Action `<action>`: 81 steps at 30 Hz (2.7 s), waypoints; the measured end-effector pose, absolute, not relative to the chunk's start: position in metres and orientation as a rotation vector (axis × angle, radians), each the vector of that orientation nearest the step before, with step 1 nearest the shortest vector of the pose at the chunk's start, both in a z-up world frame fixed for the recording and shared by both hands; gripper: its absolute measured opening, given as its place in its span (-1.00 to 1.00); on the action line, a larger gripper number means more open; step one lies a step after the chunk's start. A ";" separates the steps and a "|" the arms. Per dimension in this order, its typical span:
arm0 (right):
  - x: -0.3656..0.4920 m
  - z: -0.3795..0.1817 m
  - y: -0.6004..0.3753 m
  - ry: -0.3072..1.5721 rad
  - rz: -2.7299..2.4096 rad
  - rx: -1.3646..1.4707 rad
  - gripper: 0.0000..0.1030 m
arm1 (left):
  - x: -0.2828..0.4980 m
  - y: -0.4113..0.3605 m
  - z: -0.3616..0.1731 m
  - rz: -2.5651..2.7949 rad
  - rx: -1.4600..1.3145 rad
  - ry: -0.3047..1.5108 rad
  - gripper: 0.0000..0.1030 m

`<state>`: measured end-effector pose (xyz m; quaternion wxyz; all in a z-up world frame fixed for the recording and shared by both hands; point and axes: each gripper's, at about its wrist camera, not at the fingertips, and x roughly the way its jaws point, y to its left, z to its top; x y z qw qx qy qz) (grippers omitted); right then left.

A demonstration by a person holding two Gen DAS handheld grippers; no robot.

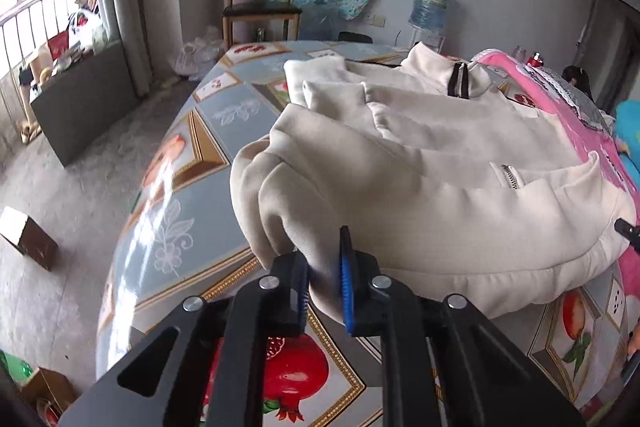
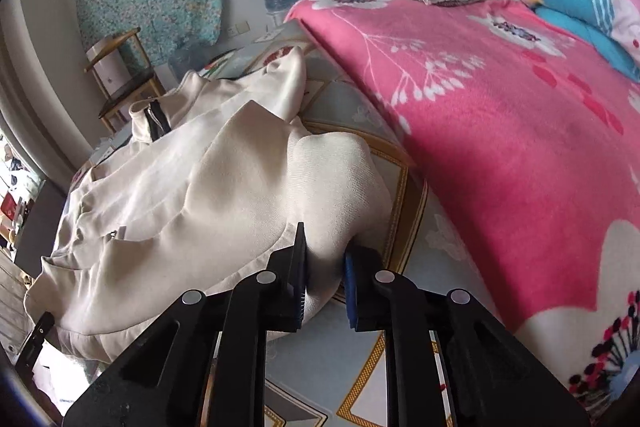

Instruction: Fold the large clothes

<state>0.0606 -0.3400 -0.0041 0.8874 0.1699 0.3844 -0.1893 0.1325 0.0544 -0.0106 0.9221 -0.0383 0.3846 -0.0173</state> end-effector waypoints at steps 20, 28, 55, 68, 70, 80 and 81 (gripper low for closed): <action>-0.054 -0.008 -0.372 0.934 -0.313 0.519 -0.45 | 0.040 0.123 -0.010 -0.146 -0.209 0.956 -0.20; -0.022 0.044 -0.322 0.860 -0.076 0.321 0.00 | 0.040 0.141 0.016 -0.178 -0.227 0.826 -0.08; 0.081 0.015 -0.126 0.946 0.332 -0.355 -0.93 | 0.100 0.109 -0.009 -0.184 -0.108 0.872 -0.75; 0.101 -0.056 -0.126 0.998 0.249 -0.338 -0.92 | 0.090 0.107 0.019 -0.233 -0.076 0.757 -0.60; 0.103 -0.055 -0.129 0.999 0.244 -0.295 -0.92 | 0.093 0.095 0.023 -0.354 -0.105 0.775 -0.59; 0.094 -0.031 -0.178 0.983 0.221 0.039 -0.74 | 0.122 0.041 -0.027 -0.373 0.026 0.969 -0.59; 0.089 -0.021 -0.193 0.959 0.197 0.082 -0.59 | 0.123 0.043 -0.027 -0.371 0.013 0.970 -0.59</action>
